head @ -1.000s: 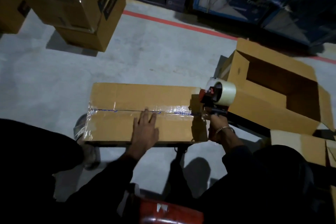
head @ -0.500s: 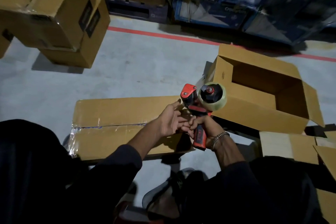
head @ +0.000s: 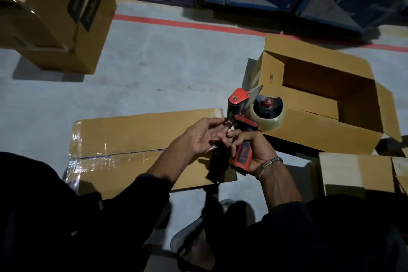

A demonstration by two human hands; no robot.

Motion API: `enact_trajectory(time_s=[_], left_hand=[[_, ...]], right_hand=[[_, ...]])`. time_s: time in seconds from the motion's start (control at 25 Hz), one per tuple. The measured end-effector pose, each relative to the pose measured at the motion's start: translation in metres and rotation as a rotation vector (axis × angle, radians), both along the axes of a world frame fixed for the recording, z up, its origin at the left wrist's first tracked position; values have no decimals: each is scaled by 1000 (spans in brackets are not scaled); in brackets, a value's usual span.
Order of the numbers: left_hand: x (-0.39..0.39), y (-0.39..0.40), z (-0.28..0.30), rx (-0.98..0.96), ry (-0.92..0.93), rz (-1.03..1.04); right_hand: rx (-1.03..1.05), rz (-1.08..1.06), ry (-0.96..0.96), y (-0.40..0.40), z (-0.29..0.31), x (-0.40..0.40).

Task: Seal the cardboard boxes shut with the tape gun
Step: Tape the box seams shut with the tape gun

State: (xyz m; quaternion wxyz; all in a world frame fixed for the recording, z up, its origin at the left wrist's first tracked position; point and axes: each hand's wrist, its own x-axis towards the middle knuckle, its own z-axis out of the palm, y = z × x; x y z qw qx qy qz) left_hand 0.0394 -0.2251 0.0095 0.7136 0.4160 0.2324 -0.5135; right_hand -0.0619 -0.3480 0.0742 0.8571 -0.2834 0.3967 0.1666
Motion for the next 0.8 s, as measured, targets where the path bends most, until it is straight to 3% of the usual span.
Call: enact_trajectory(time_s=[0.36, 0.64, 0.8], left_hand=[[0, 10, -19, -29, -81, -21], [-10, 34, -12, -67, 48, 35], [-22, 44, -12, -34, 7, 54]], right_hand=[[-196, 157, 110, 6, -8, 8], [-344, 401, 196, 18, -10, 5], [-302, 357, 168, 26, 1, 5]])
